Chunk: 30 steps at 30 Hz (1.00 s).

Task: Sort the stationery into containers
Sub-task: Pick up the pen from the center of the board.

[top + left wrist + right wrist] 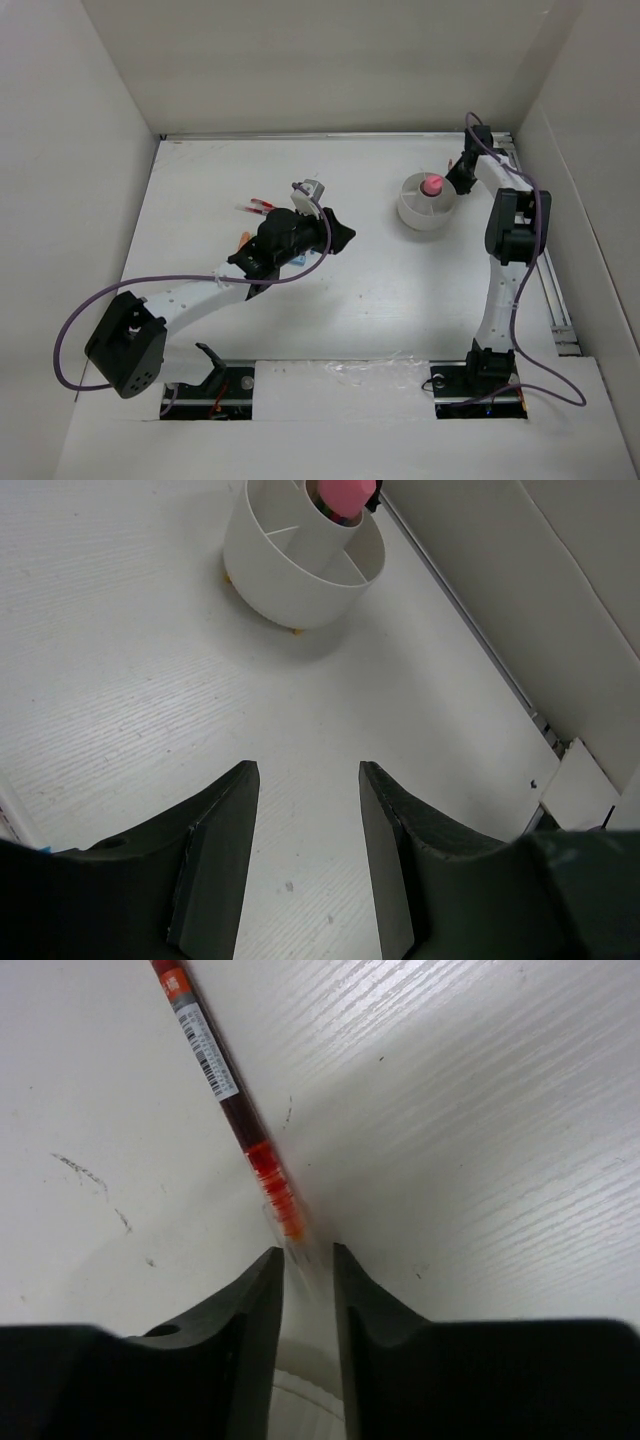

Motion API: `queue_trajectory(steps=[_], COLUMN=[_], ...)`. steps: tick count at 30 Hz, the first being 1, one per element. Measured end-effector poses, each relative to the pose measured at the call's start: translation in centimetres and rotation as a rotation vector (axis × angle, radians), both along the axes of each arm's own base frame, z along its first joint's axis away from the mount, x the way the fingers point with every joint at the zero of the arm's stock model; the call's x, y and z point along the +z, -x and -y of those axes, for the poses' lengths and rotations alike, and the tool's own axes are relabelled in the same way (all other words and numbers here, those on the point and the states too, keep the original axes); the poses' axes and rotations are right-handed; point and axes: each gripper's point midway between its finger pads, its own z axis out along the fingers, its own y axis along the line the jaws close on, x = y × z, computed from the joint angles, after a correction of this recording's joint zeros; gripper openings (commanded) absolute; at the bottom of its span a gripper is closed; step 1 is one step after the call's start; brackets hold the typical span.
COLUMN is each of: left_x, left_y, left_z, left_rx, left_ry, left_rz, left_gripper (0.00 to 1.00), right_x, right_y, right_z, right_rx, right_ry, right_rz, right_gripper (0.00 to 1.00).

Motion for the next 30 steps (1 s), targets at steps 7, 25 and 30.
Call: queue_trajectory(steps=[7,25,30], left_x=[0.0,0.1,0.2], left_y=[0.0,0.4,1.0], left_z=[0.0,0.3,0.7], left_rx=[0.0,-0.025,-0.054], left_ry=[0.0,0.012,0.031], left_rz=[0.0,-0.012,-0.033], left_gripper=[0.41,0.41,0.41], right_x=[0.0,11.6,14.9], right_y=[0.1,3.5,6.4], right_z=[0.3,1.4,0.5], right_rx=[-0.016,-0.102,-0.104], right_ry=[0.019,0.042,0.021], right_rz=[-0.003,0.259,0.347], right_gripper=[0.03,0.0,0.0])
